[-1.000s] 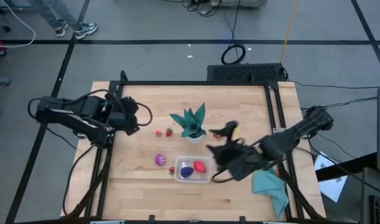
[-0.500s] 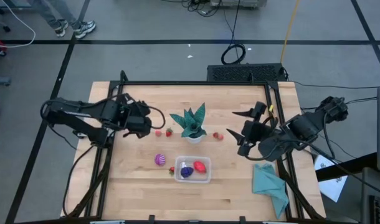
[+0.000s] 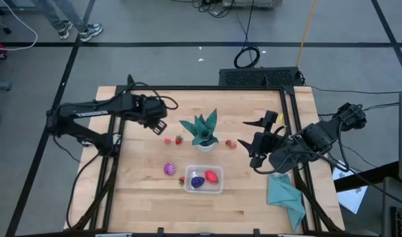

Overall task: Pick and placing Produce into tupperware
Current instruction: Put the left pink peach into the transparent bin

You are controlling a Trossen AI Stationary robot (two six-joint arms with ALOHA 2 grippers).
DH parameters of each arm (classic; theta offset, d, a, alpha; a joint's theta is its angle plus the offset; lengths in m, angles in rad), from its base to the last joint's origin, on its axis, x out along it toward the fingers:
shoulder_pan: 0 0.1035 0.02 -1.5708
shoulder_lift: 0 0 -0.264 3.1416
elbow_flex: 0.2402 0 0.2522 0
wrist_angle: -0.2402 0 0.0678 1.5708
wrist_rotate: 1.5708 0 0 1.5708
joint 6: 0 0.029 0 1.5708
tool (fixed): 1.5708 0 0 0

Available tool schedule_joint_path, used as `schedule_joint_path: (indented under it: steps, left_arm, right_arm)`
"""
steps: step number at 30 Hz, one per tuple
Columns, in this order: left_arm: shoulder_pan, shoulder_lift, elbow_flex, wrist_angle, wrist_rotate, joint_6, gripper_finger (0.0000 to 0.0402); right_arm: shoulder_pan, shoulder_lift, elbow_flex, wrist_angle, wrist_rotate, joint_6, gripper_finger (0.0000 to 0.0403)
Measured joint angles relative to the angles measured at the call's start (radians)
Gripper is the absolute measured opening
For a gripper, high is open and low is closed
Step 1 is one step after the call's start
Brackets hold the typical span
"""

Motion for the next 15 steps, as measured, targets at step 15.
schedule_joint_path:
  steps: [15]
  left_arm:
    - [0.031, 0.0, -0.32, 0.315, 0.157, -0.037, 0.0145]
  right_arm:
    - [0.0, 0.0, 0.0, 0.004, 0.0, 0.0, 0.0281]
